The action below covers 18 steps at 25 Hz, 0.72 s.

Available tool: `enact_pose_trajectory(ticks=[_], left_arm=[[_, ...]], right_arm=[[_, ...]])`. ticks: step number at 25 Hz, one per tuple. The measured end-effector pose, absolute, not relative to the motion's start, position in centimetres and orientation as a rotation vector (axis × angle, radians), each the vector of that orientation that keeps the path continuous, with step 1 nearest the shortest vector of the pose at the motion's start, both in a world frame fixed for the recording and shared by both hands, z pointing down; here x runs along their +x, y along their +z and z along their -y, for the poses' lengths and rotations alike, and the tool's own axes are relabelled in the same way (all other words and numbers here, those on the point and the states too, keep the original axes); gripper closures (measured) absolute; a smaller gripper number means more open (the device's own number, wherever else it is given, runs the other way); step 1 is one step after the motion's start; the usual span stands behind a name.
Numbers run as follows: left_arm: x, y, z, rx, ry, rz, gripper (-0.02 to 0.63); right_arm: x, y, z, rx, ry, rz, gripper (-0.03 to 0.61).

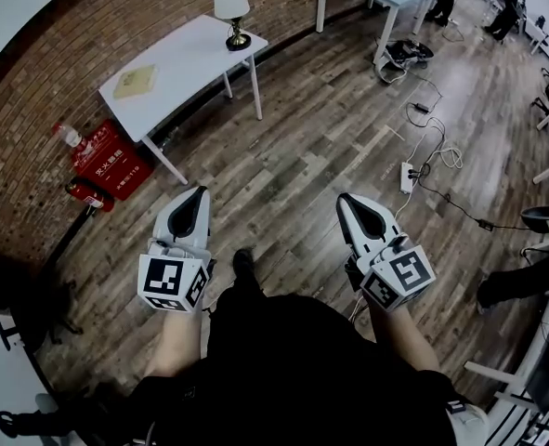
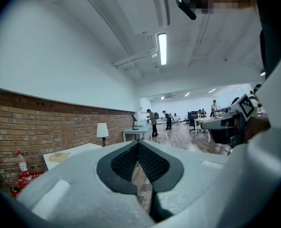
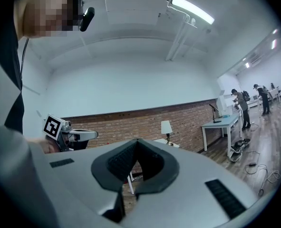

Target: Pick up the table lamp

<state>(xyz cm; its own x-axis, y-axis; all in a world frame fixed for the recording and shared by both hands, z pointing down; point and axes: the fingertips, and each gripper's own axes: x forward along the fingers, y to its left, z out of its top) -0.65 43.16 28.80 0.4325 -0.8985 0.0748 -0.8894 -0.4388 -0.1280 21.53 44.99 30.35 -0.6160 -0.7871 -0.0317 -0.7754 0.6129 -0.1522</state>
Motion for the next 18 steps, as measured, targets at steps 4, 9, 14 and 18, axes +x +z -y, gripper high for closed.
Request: enact_pose_trajectory(ticks=[4, 9, 14, 18], left_arm=[[-1.2, 29.1, -41.2, -2.591, -0.213, -1.644, 0.606], [-2.4, 29.1, -37.1, -2.581, -0.225, -1.642, 0.606], [-4.5, 29.4, -31.5, -2.594, -0.207, -1.646, 0.606], [-6.3, 29.0, -26.0, -2.611, -0.186, -1.629, 0.606]], right_arm=[[20.8, 30.9, -42.8, -1.298, -0.207, -2.748, 0.566], [19.5, 31.2, -38.3, -1.293, -0.234, -2.744, 0.566], [16.6, 30.6, -33.0, -1.325, -0.101, -2.805, 0.566], [14.7, 29.9, -27.8, -1.331, -0.113, -2.805, 0.566]])
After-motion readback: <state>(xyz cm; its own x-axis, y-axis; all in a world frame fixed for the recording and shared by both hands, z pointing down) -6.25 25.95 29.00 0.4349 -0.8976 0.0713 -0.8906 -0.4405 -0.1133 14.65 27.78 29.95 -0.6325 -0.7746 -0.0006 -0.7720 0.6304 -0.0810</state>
